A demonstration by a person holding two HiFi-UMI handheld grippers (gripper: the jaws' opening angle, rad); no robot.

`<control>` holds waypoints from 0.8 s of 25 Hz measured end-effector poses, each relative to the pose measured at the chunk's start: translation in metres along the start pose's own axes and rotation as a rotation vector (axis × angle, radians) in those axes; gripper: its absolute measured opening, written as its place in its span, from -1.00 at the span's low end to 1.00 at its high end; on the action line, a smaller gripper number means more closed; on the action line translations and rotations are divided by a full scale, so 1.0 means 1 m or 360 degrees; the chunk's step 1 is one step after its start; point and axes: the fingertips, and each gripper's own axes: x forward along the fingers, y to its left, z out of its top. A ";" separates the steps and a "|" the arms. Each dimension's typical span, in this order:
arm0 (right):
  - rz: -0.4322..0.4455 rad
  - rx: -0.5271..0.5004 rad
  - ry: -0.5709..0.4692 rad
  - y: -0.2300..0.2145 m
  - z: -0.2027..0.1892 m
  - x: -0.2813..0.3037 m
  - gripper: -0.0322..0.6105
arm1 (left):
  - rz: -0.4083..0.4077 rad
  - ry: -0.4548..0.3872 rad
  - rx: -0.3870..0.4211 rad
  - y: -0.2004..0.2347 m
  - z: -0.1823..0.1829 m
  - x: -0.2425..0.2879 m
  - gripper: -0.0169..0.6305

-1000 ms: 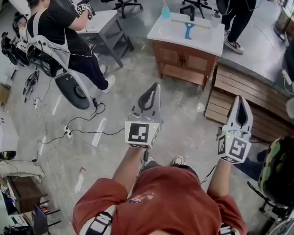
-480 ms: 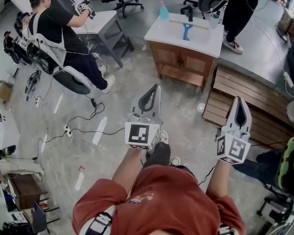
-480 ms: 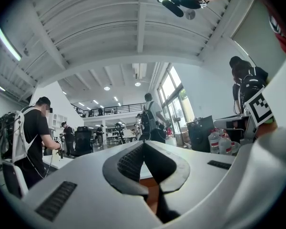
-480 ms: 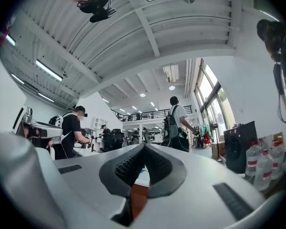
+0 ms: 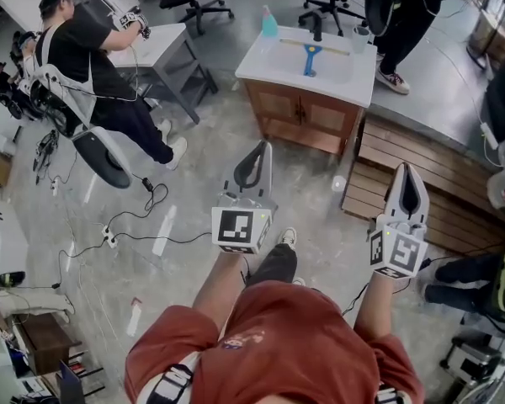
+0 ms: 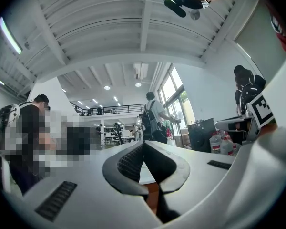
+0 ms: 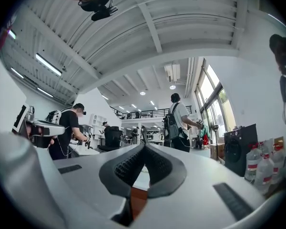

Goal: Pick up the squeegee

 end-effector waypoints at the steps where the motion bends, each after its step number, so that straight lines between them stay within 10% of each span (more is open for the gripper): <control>1: -0.0002 -0.0004 0.0005 0.001 -0.002 0.009 -0.88 | -0.0001 0.0000 -0.0006 0.005 -0.002 0.009 -0.90; 20: -0.0023 -0.0132 0.0083 0.052 -0.029 0.198 -0.88 | -0.0035 0.0033 -0.0170 0.124 -0.052 0.168 -0.90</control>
